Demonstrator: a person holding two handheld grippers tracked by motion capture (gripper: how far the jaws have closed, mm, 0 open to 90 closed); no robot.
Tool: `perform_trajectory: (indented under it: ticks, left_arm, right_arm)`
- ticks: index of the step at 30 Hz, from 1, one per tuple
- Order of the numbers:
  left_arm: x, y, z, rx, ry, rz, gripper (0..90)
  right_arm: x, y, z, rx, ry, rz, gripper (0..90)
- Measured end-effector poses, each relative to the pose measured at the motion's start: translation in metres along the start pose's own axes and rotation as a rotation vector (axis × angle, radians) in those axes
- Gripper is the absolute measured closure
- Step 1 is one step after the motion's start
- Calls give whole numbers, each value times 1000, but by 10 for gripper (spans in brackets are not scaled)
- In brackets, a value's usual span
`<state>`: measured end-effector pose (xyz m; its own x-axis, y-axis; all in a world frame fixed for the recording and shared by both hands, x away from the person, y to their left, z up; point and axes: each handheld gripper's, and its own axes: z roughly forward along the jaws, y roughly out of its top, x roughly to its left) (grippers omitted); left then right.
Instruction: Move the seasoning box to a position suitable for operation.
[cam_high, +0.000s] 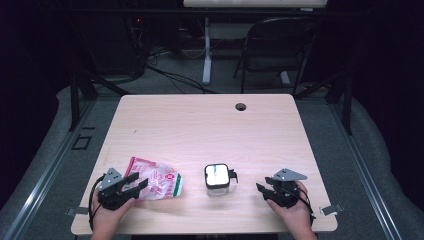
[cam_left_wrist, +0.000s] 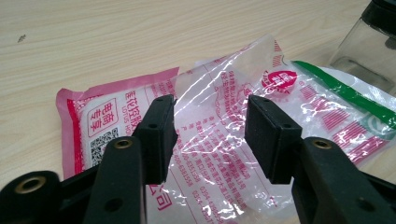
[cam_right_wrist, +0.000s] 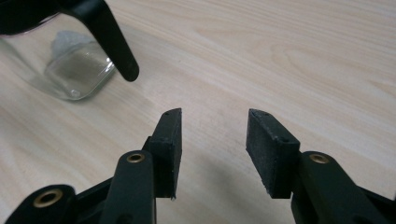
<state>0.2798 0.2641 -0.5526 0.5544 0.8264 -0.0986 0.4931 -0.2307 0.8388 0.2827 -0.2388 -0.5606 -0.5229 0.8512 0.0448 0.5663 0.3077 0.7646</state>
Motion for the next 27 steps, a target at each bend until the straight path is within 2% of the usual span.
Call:
perform_trajectory:
  ticks: [4,6,7,8,10,11,13,19,23,25,26,27]
  left_arm:
    - [-9,-1,-5,-29,-7,-11,507]
    - [-14,1,-8,-34,-19,-4,489]
    - [-14,1,-8,-34,-19,-4,478]
    - [-18,1,-8,-30,-7,15,466]
    - [-19,3,-6,-21,-13,32,464]
    - [-18,3,-5,-16,-18,36,462]
    - [-17,3,-1,-19,-21,18,463]
    - [-14,4,3,-4,-43,-1,489]
    - [-17,6,1,-5,-45,9,498]
    - [-18,6,1,0,-49,9,498]
    - [-20,5,1,-1,-48,8,498]
    - [-21,5,1,1,-50,13,499]
  right_arm:
    - [3,-7,-10,-7,0,19,553]
    - [2,-8,-14,-1,-42,14,553]
    - [2,-8,-14,-1,-42,14,553]
    - [-3,-8,-16,-12,-69,52,551]
    - [-8,-8,-15,-24,-67,89,548]
    - [-11,-8,-14,-22,-61,100,549]
    - [-13,-8,-9,-17,-55,109,549]
    - [-8,-4,-4,-7,-26,62,558]
    - [4,3,-2,2,-1,3,567]
    - [9,6,-2,-7,4,5,571]
    - [13,9,-1,-8,8,-1,575]
    - [20,14,1,-10,21,-27,585]
